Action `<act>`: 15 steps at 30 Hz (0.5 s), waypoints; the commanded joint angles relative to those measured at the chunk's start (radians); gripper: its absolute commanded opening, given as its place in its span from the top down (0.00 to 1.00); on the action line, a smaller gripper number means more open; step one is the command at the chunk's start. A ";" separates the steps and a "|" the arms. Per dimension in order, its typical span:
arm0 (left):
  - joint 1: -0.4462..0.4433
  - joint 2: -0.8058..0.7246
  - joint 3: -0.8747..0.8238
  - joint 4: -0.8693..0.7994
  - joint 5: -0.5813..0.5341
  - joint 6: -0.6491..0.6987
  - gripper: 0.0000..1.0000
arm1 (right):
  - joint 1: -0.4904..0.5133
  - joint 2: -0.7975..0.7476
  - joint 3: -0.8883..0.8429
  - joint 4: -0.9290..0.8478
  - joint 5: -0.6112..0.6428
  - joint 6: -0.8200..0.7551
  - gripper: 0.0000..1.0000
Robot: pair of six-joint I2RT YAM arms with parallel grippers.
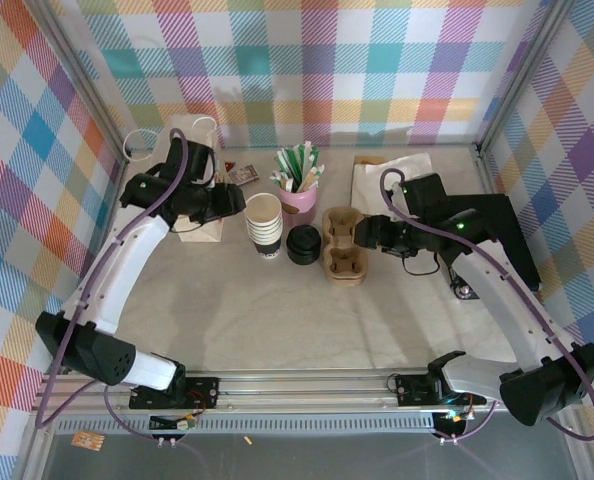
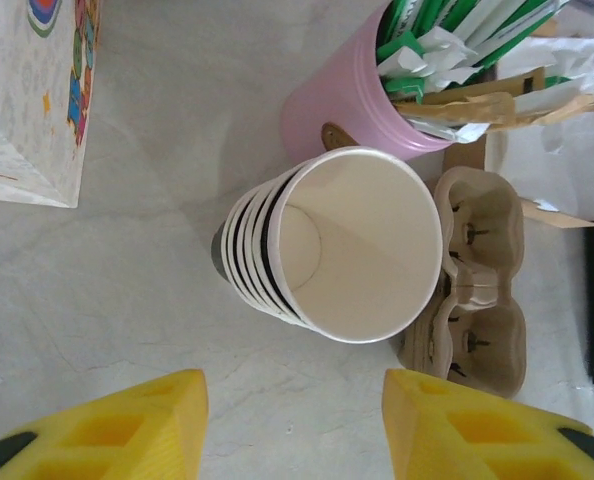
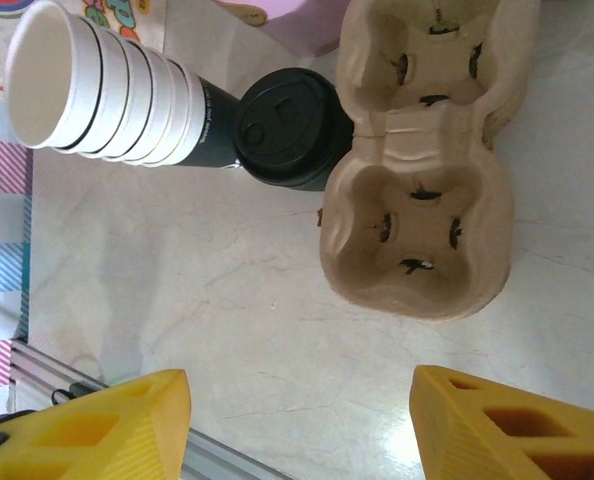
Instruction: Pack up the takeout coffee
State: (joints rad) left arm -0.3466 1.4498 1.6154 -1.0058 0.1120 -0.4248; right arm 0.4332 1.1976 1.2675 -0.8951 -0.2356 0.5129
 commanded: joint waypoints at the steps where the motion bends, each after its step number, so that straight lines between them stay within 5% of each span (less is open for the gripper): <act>1: -0.014 0.059 0.077 -0.074 0.012 -0.029 0.54 | 0.009 0.016 0.020 0.000 -0.046 0.025 0.40; 15: -0.081 0.311 0.313 -0.273 -0.071 0.014 0.62 | 0.014 0.001 0.047 -0.036 -0.030 0.015 0.41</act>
State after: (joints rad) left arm -0.4152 1.7512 1.8843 -1.1992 0.0719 -0.4259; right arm 0.4400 1.2091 1.2793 -0.9119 -0.2626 0.5240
